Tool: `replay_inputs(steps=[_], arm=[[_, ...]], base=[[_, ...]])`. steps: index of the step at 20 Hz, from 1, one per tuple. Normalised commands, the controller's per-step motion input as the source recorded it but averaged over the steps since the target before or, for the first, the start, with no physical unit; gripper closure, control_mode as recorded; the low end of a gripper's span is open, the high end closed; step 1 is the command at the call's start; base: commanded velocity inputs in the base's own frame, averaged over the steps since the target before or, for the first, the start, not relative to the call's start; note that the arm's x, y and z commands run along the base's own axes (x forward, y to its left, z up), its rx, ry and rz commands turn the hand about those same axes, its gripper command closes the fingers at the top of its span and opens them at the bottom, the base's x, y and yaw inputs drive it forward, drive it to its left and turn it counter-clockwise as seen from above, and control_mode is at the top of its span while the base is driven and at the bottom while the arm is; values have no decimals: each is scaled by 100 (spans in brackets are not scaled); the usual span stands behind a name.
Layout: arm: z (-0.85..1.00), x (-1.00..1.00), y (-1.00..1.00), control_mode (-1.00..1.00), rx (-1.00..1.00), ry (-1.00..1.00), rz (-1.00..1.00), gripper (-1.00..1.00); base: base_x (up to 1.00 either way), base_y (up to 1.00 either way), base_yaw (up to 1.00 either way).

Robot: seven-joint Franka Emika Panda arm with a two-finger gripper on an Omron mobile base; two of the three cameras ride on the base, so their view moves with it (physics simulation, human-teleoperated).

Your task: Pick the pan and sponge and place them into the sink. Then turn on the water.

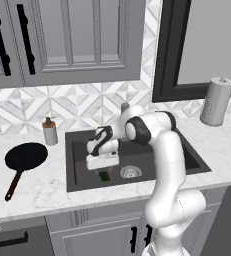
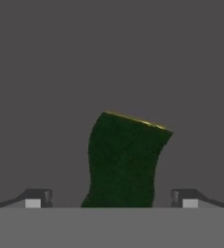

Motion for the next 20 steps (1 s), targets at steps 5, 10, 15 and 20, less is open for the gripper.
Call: replay_inputs(steps=[5, 10, 15, 20], arm=[[100, -1, 0, -100, 14, -13, 0, -100], [100, -14, 10, -100, 3, -9, -5, -100], [94, -26, 31, -100, 0, -6, -6, -100], [81, -27, 55, -100, 0, -5, -4, -100]], base=[[0, 0, 0], [0, 0, 0], [0, 0, 0], [0, 0, 0]])
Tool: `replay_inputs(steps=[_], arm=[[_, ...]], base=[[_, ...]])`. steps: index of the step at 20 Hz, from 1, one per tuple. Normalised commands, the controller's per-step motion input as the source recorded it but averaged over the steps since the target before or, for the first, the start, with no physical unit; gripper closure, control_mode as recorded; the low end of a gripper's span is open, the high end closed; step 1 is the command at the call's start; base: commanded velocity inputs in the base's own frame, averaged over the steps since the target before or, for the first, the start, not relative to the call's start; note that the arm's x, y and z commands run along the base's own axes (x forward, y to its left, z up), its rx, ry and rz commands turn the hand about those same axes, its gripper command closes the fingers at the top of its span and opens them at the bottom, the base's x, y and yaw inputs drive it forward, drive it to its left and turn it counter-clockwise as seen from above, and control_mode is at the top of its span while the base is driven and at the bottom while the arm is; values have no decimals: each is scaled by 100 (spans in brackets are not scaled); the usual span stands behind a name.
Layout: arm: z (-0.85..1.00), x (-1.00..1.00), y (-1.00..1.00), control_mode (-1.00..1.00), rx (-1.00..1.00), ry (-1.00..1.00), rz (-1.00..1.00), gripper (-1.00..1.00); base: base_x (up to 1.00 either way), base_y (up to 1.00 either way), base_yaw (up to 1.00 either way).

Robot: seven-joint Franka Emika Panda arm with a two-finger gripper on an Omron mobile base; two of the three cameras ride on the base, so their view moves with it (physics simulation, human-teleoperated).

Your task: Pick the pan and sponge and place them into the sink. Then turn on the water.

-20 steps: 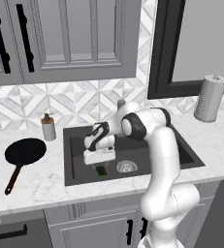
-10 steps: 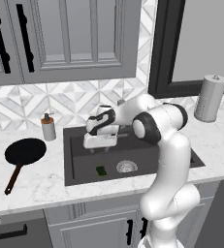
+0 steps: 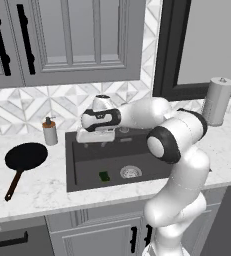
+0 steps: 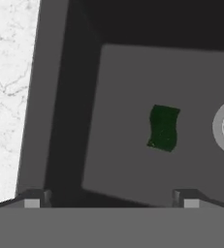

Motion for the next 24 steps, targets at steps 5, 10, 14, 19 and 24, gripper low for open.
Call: replay_inputs(steps=[5, 10, 14, 19, 24], arm=[[47, -28, 45, -100, 0, -7, -4, -100], [0, -11, 20, -100, -4, 0, -1, -100], [0, -4, 7, -100, -2, 0, 0, -100], [0, -20, 43, -100, -2, 0, 0, -100], [0, -30, 53, -100, -2, 0, -1, -100]], base=[[0, 0, 0], [0, 0, 0], [0, 0, 0], [0, 0, 0], [0, 0, 0]])
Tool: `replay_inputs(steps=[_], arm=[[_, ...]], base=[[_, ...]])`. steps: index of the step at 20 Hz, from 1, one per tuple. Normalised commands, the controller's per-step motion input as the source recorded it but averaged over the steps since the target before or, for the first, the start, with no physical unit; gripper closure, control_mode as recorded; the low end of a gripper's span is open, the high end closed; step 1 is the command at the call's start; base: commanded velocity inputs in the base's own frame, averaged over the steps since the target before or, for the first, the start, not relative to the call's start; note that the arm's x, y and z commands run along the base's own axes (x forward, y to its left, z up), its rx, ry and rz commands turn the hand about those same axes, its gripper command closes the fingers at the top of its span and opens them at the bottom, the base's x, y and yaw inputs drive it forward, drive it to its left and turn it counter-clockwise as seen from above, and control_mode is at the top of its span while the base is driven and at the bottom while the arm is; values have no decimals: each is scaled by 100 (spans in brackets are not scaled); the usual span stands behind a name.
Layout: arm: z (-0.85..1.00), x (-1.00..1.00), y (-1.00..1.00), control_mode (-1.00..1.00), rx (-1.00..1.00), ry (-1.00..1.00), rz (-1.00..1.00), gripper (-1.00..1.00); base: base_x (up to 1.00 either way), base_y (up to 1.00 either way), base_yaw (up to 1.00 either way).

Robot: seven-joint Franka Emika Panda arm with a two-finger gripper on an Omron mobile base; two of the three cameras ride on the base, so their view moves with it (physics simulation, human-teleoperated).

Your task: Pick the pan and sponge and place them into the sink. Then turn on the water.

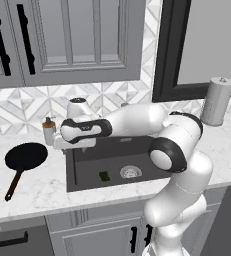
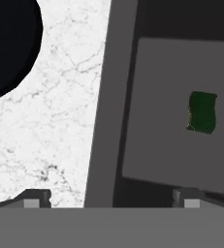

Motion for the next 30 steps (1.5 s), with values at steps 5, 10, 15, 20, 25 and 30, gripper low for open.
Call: replay_inputs(steps=[5, 10, 15, 20, 25, 30], arm=[[0, -19, 58, -100, -8, 5, -5, -100], [0, -2, 38, -100, -8, 1, -3, -100], [0, -4, 26, -100, -3, 0, -3, -100], [0, -2, 30, -100, -3, 0, -4, -100], [-4, -2, 31, -100, 0, 0, -2, -100], [-10, -4, 30, -100, 0, -2, -1, -100]], base=[[0, 0, 0], [0, 0, 0], [0, 0, 0], [0, 0, 0], [0, 0, 0], [0, 0, 0]])
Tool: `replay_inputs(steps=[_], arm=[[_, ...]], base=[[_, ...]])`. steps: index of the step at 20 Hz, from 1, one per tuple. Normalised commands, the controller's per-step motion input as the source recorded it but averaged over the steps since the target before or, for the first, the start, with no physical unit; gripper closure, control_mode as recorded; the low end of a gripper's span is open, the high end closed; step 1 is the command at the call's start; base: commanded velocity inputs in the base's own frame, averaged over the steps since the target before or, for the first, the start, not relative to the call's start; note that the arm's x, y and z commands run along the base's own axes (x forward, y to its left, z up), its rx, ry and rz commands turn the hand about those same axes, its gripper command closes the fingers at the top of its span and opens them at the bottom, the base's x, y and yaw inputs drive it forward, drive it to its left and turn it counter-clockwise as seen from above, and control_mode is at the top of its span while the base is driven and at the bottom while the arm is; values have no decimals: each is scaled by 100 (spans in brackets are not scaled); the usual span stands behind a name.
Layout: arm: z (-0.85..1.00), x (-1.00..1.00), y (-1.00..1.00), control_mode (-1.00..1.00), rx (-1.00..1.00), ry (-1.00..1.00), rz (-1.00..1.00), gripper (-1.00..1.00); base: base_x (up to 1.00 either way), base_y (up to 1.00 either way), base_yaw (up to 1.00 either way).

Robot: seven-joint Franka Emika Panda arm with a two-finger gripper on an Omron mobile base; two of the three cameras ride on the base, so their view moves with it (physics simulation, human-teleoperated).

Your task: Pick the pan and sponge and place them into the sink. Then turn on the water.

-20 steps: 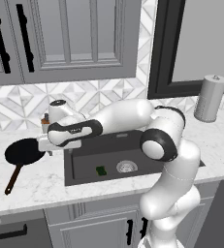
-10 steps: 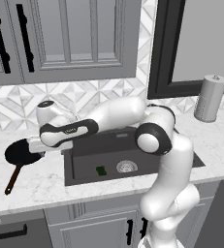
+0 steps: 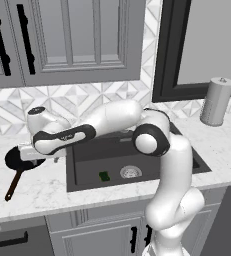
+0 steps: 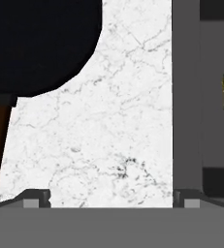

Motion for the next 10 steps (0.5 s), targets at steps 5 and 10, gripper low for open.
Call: replay_inputs(steps=[5, 10], arm=[[-8, -7, 23, -100, 0, -3, 0, -100], [-3, -9, 20, -100, 0, -1, 0, -100]], base=[[0, 0, 0], [0, 0, 0]])
